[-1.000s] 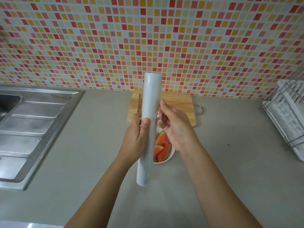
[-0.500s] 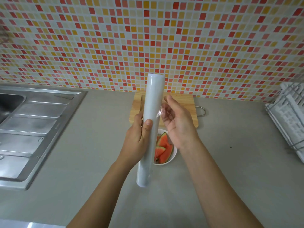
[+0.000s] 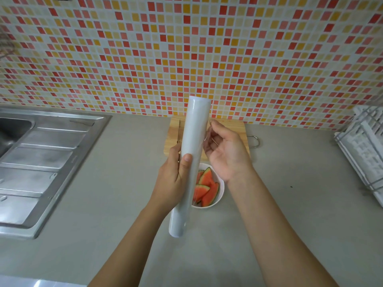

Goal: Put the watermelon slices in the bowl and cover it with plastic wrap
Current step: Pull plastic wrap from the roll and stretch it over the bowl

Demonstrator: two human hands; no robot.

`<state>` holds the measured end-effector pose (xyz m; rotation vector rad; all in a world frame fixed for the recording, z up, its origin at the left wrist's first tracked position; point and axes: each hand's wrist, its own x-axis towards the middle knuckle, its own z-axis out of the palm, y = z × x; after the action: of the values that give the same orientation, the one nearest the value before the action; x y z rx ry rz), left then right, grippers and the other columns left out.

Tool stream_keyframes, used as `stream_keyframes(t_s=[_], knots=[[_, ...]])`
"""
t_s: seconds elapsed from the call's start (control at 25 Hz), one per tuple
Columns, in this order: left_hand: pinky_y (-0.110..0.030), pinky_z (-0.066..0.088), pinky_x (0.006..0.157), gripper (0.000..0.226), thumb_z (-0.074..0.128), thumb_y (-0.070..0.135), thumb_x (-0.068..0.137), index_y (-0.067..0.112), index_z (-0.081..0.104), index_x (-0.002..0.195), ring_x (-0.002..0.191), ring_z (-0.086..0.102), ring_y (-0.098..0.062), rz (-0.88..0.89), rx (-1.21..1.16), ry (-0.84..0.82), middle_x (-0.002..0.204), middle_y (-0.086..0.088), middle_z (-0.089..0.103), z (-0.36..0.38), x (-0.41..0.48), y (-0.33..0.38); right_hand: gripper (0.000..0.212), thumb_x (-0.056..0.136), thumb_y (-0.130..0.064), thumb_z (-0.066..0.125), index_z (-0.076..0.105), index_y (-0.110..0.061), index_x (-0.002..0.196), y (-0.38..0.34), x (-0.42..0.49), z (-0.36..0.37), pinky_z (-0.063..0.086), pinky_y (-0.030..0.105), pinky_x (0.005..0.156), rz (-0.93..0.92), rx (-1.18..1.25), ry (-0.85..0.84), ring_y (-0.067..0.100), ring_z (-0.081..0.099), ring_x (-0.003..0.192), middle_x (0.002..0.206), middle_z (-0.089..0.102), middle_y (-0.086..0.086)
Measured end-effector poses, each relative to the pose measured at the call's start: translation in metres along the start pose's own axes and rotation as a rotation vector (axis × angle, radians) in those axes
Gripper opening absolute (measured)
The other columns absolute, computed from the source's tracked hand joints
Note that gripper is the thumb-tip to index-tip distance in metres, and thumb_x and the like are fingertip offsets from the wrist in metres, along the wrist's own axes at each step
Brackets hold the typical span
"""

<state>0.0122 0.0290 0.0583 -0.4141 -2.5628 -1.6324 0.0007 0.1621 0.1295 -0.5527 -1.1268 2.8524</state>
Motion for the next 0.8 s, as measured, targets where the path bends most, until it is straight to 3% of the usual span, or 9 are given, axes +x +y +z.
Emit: stream_keyframes(t_s=[0.12,0.36,0.6,0.8], knots=[[-0.004,0.039,0.063,0.049,0.025,0.067,0.086,0.039,0.037,0.124,0.087,0.054,0.015,0.011,0.007,-0.001,0.094,0.027,0.057,-0.002,-0.001,-0.001,0.009,0.085,-0.019,0.064,0.064,-0.015,0.076,-0.004,0.001,0.0,0.048,0.013,0.056,-0.004,-0.122,-0.011,0.002,0.052,0.056,0.064,0.057,-0.005],[-0.003,0.038,0.063,0.055,0.024,0.069,0.084,0.037,0.036,0.127,0.089,0.052,0.017,-0.015,0.046,-0.023,0.096,0.028,0.055,-0.002,-0.006,-0.008,0.014,0.086,-0.002,0.059,0.065,-0.011,0.077,-0.013,0.008,-0.001,0.046,0.012,0.049,0.083,-0.298,0.118,0.004,0.048,0.054,0.063,0.054,0.0],[-0.005,0.039,0.064,0.053,0.024,0.066,0.086,0.034,0.039,0.125,0.086,0.053,0.016,-0.029,0.023,-0.05,0.092,0.026,0.056,0.005,-0.006,-0.005,0.01,0.091,-0.014,0.053,0.058,-0.014,0.083,-0.007,0.009,-0.003,0.043,0.016,0.06,0.066,0.039,0.031,0.006,0.048,0.061,0.069,0.052,-0.003],[-0.003,0.038,0.063,0.054,0.023,0.067,0.085,0.034,0.037,0.126,0.087,0.053,0.014,-0.017,0.012,-0.049,0.096,0.025,0.056,0.003,-0.008,-0.006,0.01,0.087,-0.011,0.061,0.065,-0.012,0.078,-0.015,0.012,-0.002,0.047,0.012,0.052,0.004,-0.213,0.033,0.002,0.053,0.055,0.065,0.061,-0.003]])
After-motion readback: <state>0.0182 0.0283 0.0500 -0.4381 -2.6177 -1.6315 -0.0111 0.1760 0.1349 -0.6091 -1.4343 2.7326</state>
